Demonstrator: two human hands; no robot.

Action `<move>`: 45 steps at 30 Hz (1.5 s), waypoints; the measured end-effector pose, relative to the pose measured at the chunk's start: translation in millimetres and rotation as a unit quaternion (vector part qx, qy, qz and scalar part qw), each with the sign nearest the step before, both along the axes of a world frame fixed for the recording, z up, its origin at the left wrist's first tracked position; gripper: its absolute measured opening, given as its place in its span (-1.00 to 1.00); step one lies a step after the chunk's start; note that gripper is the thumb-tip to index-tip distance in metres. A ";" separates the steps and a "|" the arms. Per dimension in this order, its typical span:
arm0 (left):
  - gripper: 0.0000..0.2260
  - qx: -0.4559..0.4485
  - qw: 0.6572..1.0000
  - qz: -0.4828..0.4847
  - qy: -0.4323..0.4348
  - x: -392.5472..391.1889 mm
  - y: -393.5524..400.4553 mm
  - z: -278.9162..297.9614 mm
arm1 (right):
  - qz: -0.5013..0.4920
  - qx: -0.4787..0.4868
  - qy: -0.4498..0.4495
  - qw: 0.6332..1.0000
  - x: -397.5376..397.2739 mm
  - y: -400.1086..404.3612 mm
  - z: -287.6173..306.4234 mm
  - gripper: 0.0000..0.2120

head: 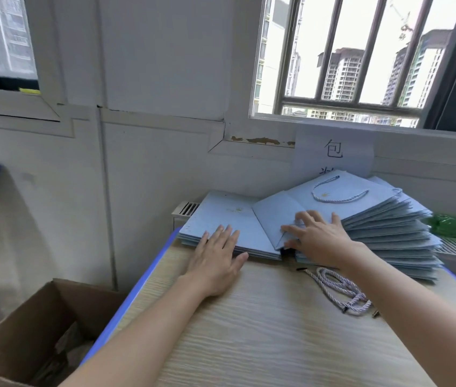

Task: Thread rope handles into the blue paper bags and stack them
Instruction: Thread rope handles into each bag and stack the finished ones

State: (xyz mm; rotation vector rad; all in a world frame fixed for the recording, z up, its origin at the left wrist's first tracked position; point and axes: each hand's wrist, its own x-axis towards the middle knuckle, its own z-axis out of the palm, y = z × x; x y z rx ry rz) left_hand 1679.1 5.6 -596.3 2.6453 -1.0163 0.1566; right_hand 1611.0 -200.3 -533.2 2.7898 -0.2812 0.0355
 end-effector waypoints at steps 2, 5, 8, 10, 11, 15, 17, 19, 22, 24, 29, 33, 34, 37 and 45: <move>-0.46 0.020 1.000 0.001 0.004 1.8 -1.1 0.9 | -0.007 -0.001 -0.001 1.000 0.6 -3.3 0.2 -0.55; -0.46 0.024 0.999 0.017 -0.040 -0.5 1.8 6.1 | -0.010 0.011 -0.011 1.000 2.6 0.8 -2.4 -0.56; -0.44 0.039 0.994 0.018 -0.097 -5.1 0.5 12.2 | 0.001 0.011 -0.008 1.000 -1.8 6.2 -2.1 -0.54; -0.42 0.059 0.990 0.018 -0.125 -7.9 0.2 13.1 | 0.014 -0.003 -0.011 1.000 -6.8 6.7 -0.7 -0.52; -0.44 0.062 0.988 0.017 -0.142 -8.4 1.2 12.9 | 0.022 -0.014 -0.023 0.999 -8.6 6.3 -0.5 -0.54; -0.78 0.047 0.972 0.011 -0.228 -2.7 4.1 9.6 | 0.049 -0.046 -0.090 0.994 -10.6 5.8 -4.8 -0.62; -0.84 0.035 0.963 0.014 -0.266 -0.4 5.1 7.6 | 0.049 -0.051 -0.098 0.993 -9.3 6.9 -7.8 -0.63; -0.69 0.021 0.960 0.027 -0.277 4.8 7.4 5.4 | 0.030 -0.048 -0.098 0.994 -7.4 10.0 -8.9 -0.64; -0.70 -0.049 0.951 0.033 -0.304 6.5 14.1 5.5 | 0.001 -0.056 -0.097 0.994 -1.3 14.0 -7.2 -0.57; -0.74 -0.127 0.940 0.041 -0.315 12.0 19.3 5.7 | -0.004 -0.024 -0.079 0.997 2.6 15.6 -2.6 -0.50; -0.81 -0.314 0.891 0.010 -0.328 14.1 34.5 11.9 | 0.038 0.107 -0.058 0.992 3.1 27.7 7.0 -0.37; -0.83 -0.318 0.888 -0.007 -0.333 5.4 39.8 12.7 | -0.046 0.043 0.016 0.998 4.2 23.3 1.9 -0.48; -0.86 -0.316 0.894 -0.014 -0.317 4.3 41.5 12.7 | -0.064 0.026 0.028 0.997 5.3 22.7 0.1 -0.46; -0.81 -0.295 0.918 -0.010 -0.265 -2.2 46.6 18.0 | -0.084 -0.013 0.018 0.996 10.0 24.8 -1.5 -0.42; -0.41 -0.062 0.998 0.008 -0.015 -37.4 7.1 16.9 | 0.010 -0.010 -0.035 0.999 0.4 23.7 -3.6 -0.49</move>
